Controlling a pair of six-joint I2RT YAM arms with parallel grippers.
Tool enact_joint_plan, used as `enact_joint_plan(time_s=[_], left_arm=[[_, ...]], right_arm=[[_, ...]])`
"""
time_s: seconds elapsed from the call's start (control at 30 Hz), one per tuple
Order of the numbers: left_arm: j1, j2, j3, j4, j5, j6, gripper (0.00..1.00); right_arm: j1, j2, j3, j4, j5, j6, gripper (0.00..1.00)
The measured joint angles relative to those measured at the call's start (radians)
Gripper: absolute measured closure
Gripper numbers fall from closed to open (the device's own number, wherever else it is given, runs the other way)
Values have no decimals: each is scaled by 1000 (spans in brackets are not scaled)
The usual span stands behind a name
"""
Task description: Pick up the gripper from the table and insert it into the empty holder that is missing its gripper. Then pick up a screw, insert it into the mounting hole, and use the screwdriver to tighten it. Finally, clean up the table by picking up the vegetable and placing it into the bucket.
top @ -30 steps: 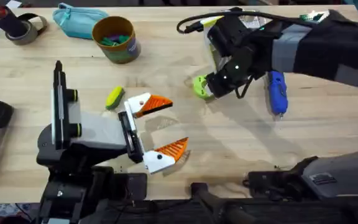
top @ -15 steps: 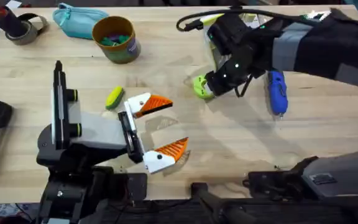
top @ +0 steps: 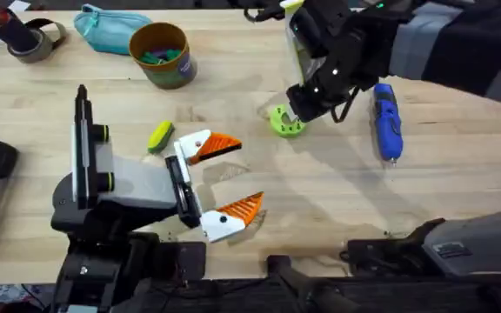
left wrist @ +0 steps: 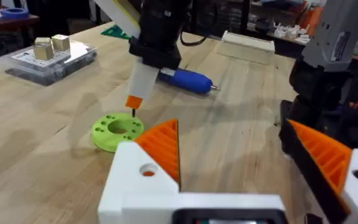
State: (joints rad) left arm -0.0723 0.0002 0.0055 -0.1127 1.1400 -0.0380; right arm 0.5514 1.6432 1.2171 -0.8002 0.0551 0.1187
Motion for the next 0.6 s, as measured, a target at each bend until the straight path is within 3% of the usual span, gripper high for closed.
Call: enact_joint_plan(time_s=[0.6], left_arm=[[0,0,0,0,0,0,14]], right_arm=[[0,-75,80,-111,0,0,995]])
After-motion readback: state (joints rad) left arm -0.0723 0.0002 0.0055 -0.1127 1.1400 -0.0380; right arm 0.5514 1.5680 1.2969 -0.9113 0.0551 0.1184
